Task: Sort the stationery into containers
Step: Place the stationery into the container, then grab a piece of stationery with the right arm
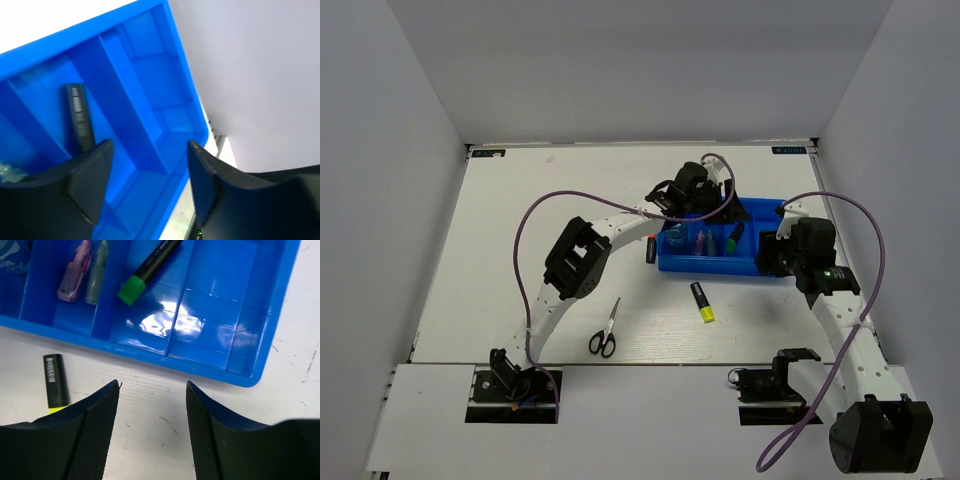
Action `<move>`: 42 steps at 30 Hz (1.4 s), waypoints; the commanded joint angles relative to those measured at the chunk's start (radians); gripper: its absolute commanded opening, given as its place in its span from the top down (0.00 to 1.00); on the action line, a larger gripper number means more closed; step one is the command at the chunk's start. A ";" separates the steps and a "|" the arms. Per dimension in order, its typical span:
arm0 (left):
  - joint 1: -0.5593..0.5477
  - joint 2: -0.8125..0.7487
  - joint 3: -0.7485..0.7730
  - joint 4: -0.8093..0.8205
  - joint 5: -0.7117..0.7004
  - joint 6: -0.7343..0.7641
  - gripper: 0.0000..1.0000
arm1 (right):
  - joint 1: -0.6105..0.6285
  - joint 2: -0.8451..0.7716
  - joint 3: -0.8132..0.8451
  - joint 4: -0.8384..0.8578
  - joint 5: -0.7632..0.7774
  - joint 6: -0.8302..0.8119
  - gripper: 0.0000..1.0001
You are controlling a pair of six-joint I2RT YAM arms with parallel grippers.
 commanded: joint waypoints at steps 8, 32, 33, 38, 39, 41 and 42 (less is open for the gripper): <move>-0.004 -0.106 0.038 -0.005 0.025 0.000 0.74 | -0.002 -0.044 -0.023 0.015 -0.310 -0.077 0.75; 0.134 -1.156 -1.126 -0.473 -0.493 0.310 0.16 | 0.598 0.317 -0.003 0.037 0.018 -0.060 0.48; 0.134 -1.160 -1.133 -0.474 -0.493 0.310 0.16 | 0.616 0.321 -0.016 0.046 0.032 -0.054 0.48; 0.148 -1.216 -1.210 -0.462 -0.487 0.307 0.16 | 0.662 0.387 -0.020 0.083 0.150 -0.039 0.46; 0.148 -1.216 -1.210 -0.462 -0.487 0.307 0.16 | 0.662 0.387 -0.020 0.083 0.150 -0.039 0.46; 0.152 -1.234 -1.235 -0.467 -0.485 0.307 0.15 | 0.673 0.421 -0.015 0.084 0.161 -0.036 0.46; 0.155 -1.245 -1.242 -0.464 -0.484 0.307 0.15 | 0.681 0.427 -0.015 0.089 0.163 -0.033 0.46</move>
